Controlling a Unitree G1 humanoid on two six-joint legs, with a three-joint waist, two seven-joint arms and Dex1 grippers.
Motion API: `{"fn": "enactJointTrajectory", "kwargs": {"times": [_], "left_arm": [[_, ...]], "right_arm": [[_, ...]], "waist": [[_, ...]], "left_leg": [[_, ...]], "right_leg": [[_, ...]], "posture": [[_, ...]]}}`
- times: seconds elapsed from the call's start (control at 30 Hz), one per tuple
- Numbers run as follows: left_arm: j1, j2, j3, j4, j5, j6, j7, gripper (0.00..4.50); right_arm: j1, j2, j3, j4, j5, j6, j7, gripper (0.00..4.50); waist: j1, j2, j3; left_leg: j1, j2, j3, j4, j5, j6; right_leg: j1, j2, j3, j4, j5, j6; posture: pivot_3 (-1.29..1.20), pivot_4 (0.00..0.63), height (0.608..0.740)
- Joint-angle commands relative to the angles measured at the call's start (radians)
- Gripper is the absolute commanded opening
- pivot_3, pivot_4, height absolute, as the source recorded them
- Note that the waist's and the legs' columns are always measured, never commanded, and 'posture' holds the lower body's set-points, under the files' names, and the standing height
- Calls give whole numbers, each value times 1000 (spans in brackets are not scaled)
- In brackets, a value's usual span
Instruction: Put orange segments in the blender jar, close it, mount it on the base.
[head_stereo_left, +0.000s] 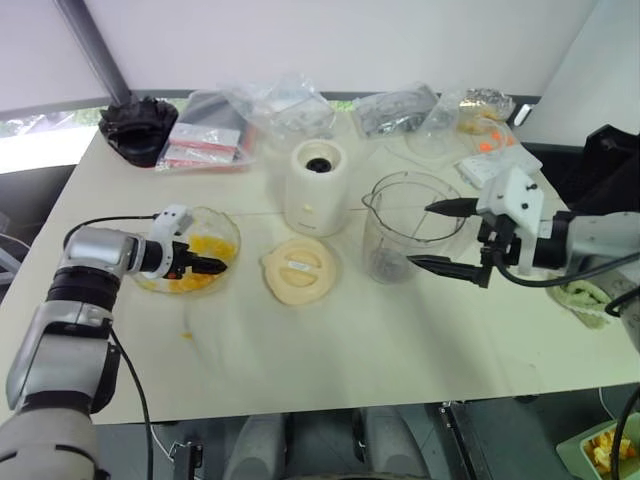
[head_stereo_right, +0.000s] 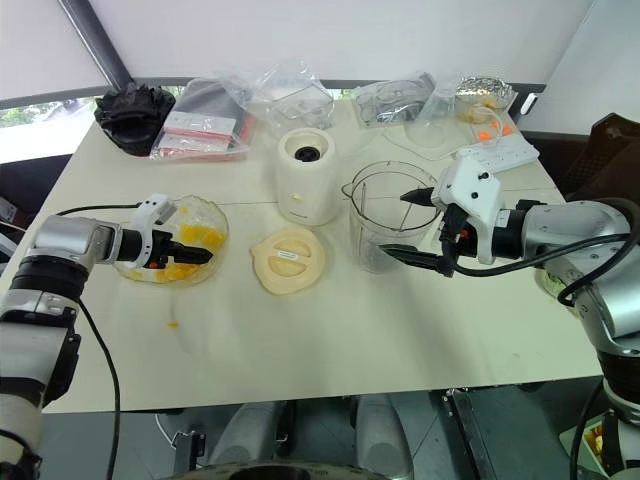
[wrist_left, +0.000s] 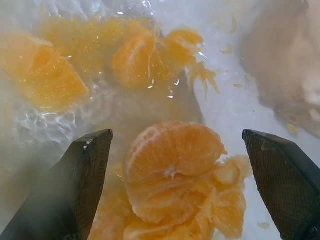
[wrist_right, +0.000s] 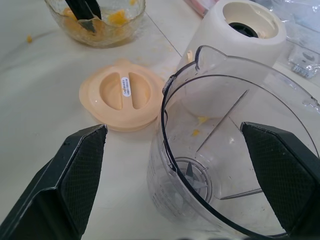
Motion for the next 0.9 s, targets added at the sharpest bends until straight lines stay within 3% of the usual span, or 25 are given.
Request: {"fn": "enactJointTrajectory", "kwargs": {"times": [0.03,0.63,0.9], "left_arm": [[-17,12,0,-2,22,4,-16,4330],[-113,-61,-79,178,185,-111,-34,4330],[-99,-77,-93,151,209,-87,-84,4330]], "right_arm": [[-26,2,-10,-25,1,-5,-7,4500],[-26,-3,-16,-37,6,6,-22,4500],[-27,-1,-20,-43,4,9,-31,4500]], "waist": [[0,0,0],[2,0,0],[1,0,0]], "left_leg": [[0,0,0,0,0,0],[0,0,1,1,0,0],[0,0,1,3,0,0]], "right_leg": [[0,0,0,0,0,0],[1,0,0,1,0,0],[1,0,0,3,0,0]], "posture": [[0,150,740],[0,150,740],[0,150,740]]}}
